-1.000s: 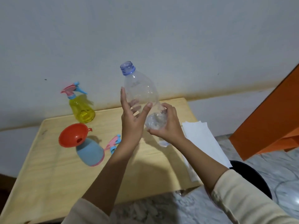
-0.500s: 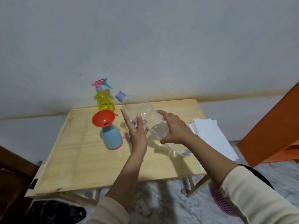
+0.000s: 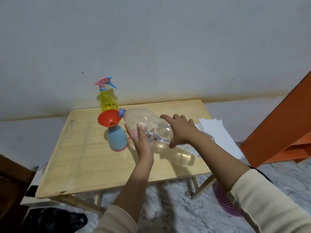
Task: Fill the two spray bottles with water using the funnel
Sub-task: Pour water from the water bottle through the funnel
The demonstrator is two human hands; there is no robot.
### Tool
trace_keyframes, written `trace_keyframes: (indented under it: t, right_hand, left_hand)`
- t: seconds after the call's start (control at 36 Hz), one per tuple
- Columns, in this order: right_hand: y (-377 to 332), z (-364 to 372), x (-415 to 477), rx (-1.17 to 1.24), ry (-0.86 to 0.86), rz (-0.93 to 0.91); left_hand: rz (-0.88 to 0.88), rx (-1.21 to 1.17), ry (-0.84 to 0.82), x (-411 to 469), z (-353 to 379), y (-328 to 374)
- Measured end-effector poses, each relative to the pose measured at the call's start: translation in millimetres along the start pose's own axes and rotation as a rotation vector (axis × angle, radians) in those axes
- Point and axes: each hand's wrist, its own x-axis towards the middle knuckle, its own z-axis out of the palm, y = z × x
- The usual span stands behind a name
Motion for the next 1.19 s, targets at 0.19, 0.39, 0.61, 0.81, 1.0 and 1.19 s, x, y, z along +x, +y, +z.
trace_keyframes:
  t: [0.19, 0.39, 0.61, 0.81, 1.0, 1.19]
  right_hand:
    - [-6.8, -15.1, -2.8, -0.087, 0.027, 0.0]
    - [-10.9, -25.1, -6.3, -0.159, 0.046, 0.005]
    - [-14.9, -29.0, -7.5, -0.186, 0.06, 0.001]
    - [-15.6, -32.9, -9.1, -0.222, 0.058, -0.005]
    - [-14.1, -36.5, -13.0, -0.245, 0.068, -0.008]
    - [-12.3, -38.0, -15.1, -0.255, 0.075, -0.012]
  left_hand:
    - [-0.011, -0.112, 0.003, -5.2, 3.1, 4.1]
    - [-0.018, -0.209, -0.016, -9.5, 6.6, 4.3]
    - [-0.054, -0.211, 0.008, -11.3, 7.4, 8.2]
    - [-0.108, -0.271, 0.011, -15.7, 9.8, 8.4]
    - [-0.115, -0.304, 0.017, -17.8, 13.6, 6.4]
    - [-0.104, -0.309, 0.017, -18.7, 15.0, 4.2]
